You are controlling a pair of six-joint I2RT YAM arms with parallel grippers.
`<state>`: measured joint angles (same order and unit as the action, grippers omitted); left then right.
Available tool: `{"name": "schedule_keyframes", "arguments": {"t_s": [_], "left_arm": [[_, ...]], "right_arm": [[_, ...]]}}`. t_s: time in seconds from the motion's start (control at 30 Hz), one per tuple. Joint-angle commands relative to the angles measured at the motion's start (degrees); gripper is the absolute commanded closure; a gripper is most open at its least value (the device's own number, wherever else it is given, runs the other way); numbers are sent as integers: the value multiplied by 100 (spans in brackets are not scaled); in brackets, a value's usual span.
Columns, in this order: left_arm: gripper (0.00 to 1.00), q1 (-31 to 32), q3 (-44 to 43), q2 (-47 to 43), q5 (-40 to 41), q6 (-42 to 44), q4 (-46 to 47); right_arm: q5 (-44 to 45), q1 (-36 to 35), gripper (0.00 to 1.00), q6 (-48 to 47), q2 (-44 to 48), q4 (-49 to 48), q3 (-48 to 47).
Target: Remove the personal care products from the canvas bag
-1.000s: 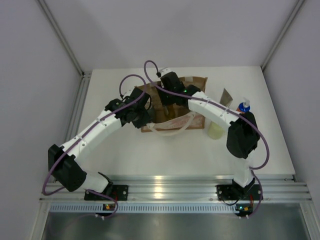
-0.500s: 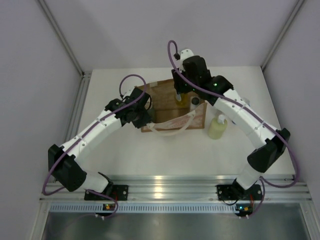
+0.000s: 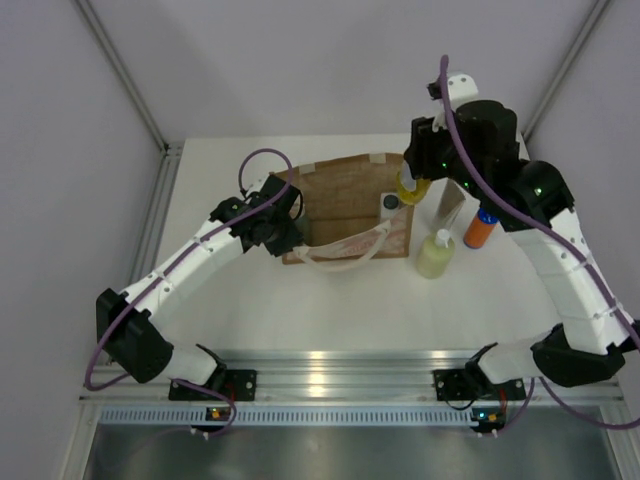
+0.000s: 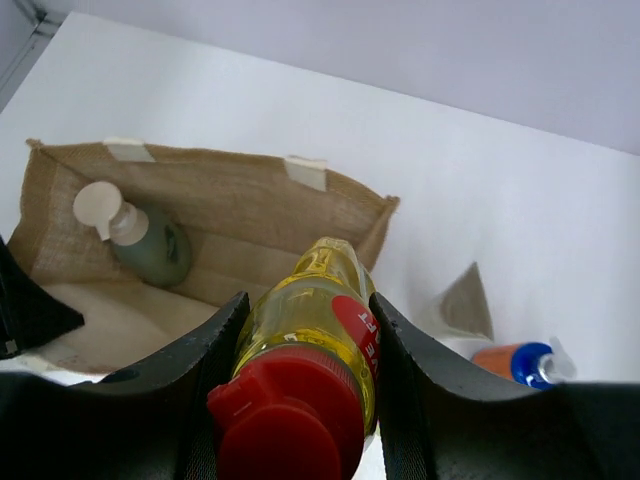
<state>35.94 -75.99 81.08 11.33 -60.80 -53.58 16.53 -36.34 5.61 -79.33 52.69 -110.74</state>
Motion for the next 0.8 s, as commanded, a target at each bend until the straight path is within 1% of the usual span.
{"name": "schedule_keyframes", "arguments": {"t_s": [0.0,0.07,0.1,0.17,0.2,0.23,0.3,0.33,0.4,0.43,0.5,0.53,0.6,0.63,0.67,0.73,0.77], "left_arm": [[68,-17,-215,-145,-52,33,-38],[68,-26,-224,-145,-61,41,-38],[68,-26,-232,-136,-61,41,-38],[68,-26,-224,-154,-87,59,-38],[68,-26,-232,-162,-87,68,-38],[68,-26,-224,-163,-87,68,-38],[68,-26,-224,-171,-122,94,-38],[69,-26,-215,-171,-123,103,-38],[68,-17,-206,-171,-140,112,-38],[68,-26,-206,-171,-149,120,-38],[68,-26,-206,-171,-158,147,-38],[68,-26,-215,-171,-158,156,-38],[69,-26,-224,-180,-158,182,-38],[69,-26,-224,-189,-149,191,-38],[69,-17,-232,-189,-140,208,-38],[68,-26,-224,-198,-140,226,-38],[68,-26,-224,-180,-140,243,-38]], "right_arm": [[386,537,100,-7,567,-162,-221],[185,942,100,46,830,-180,113],[62,1327,100,46,910,-188,244],[25,1646,100,20,1146,-206,692],[-10,1917,100,-7,1235,-293,859],[7,2024,100,-33,1445,-390,1270],[95,2366,100,-42,1700,-836,1773],[52,2490,100,36,1832,-1013,2245],[-193,2893,100,89,2166,-1364,2748],[-221,2991,100,159,2246,-1610,3194],[-352,3263,100,230,2396,-1813,3627],[-431,3343,100,274,2500,-2102,4091],[-607,3527,100,257,2615,-2446,4576],[-590,3563,100,213,2755,-2604,5040],[-599,3572,100,169,2835,-3032,5297],[-660,3581,100,90,2958,-3421,5885],[-686,3781,100,90,2958,-3675,6045]]}}
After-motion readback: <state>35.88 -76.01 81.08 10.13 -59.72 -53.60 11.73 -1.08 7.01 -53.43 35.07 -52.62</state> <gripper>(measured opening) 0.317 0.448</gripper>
